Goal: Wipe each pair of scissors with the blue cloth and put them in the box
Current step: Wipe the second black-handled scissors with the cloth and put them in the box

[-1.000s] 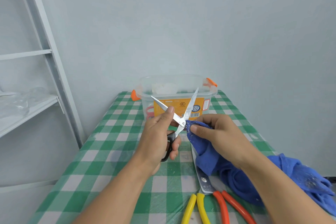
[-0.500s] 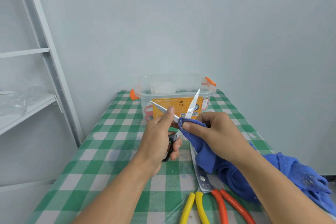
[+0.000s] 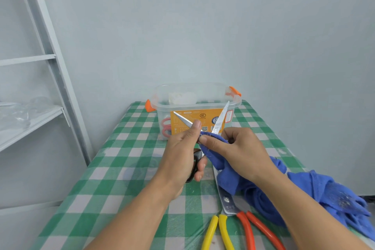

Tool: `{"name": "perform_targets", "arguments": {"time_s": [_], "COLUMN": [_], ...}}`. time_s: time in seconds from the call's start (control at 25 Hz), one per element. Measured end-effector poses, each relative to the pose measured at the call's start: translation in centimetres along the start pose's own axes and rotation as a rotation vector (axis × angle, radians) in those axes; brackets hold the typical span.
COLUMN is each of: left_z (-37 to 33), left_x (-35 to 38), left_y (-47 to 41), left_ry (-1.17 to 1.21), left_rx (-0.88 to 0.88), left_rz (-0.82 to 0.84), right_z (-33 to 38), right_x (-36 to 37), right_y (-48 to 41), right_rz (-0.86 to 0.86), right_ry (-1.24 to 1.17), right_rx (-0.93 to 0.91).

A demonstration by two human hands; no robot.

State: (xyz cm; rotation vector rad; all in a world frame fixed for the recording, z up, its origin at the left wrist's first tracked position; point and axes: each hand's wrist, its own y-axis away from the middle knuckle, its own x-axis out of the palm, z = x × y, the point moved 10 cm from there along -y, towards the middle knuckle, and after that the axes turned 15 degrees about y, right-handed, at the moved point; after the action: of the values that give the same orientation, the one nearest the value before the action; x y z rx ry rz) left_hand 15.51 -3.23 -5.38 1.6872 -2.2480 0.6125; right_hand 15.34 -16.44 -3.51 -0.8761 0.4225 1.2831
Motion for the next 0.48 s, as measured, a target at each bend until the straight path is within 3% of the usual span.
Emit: {"name": "perform_targets", "arguments": {"time_s": [0.2,0.48], "left_z": [0.0,0.0], "left_x": [-0.9,-0.6], "left_y": [-0.2,0.1], "left_ry": [0.002,0.034], "left_rx": [0.001,-0.014], "left_rz": [-0.050,-0.051], "right_z": [-0.1,-0.3], "right_x": [0.3,0.1], "right_y": [-0.1,0.2], "right_rz": [0.090,0.077], "right_ry": [-0.241,-0.252], "right_rx": [0.028,0.063]}}
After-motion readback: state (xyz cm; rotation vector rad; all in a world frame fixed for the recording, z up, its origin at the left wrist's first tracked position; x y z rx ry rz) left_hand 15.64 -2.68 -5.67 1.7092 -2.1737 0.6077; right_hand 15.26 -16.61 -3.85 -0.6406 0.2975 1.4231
